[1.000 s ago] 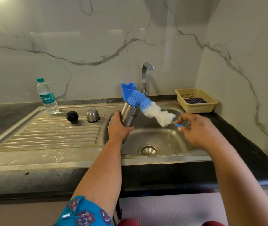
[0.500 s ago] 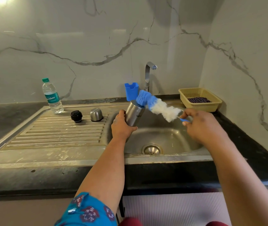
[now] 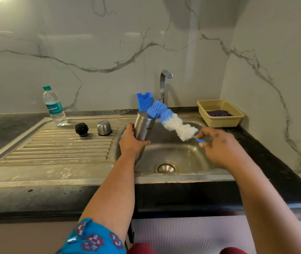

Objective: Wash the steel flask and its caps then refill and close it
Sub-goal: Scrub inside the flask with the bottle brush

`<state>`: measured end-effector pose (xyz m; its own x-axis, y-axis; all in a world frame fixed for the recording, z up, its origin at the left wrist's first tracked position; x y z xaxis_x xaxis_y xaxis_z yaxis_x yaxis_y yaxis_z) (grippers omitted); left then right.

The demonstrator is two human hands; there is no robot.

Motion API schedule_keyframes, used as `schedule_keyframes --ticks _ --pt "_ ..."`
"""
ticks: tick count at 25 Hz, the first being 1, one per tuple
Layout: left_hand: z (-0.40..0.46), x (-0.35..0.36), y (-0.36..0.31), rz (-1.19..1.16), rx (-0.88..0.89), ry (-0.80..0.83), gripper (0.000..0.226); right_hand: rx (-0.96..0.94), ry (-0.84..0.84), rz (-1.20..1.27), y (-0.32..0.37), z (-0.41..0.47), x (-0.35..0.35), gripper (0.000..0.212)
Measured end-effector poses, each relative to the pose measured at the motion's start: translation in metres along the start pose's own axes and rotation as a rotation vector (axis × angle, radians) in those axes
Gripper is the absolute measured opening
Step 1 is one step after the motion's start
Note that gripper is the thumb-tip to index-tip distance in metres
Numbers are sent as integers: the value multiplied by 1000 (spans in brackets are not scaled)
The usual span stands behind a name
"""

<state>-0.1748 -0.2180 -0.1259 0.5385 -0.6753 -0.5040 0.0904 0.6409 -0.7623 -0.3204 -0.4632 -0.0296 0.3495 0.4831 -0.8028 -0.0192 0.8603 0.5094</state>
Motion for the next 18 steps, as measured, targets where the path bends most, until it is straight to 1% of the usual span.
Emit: schedule_keyframes --ticks 2,4,6,8,9,11,14,16,18 --pt "1 -3 4 -32 -17 -21 77 37 -1 62 -12 2 -7 14" --pt "2 -6 -1 -114 -59 -29 83 114 -20 203 -23 4 -7 13" --pt "6 -10 -13 -222 -91 -12 91 227 -43 444 -22 7 -2 12" --pt "8 -19 -24 -311 -63 25 95 357 15 682 -16 8 9 12" --pt "10 -28 -27 -337 -50 45 96 396 57 744 -13 8 16 12" --pt "12 -60 -30 -341 -18 77 93 434 132 806 2 8 32 13" --pt "23 -122 -21 -317 19 97 79 431 199 973 38 9 61 15" --pt "33 -162 -5 -357 -13 82 74 420 261 1095 67 10 81 15" --pt "45 -199 15 -414 -60 60 76 418 304 1164 99 10 101 13"
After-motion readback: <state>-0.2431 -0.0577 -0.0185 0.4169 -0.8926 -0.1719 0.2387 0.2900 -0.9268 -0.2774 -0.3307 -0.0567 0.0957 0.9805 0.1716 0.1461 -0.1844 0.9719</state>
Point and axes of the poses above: each hand's wrist, its own z-axis towards the middle knuckle, its own x-axis out of the palm, y = z × x, the point moved 1 cm from there along z, towards the middle knuckle, and after that the axes turned 9 degrees about -y, right-handed, at the moved point
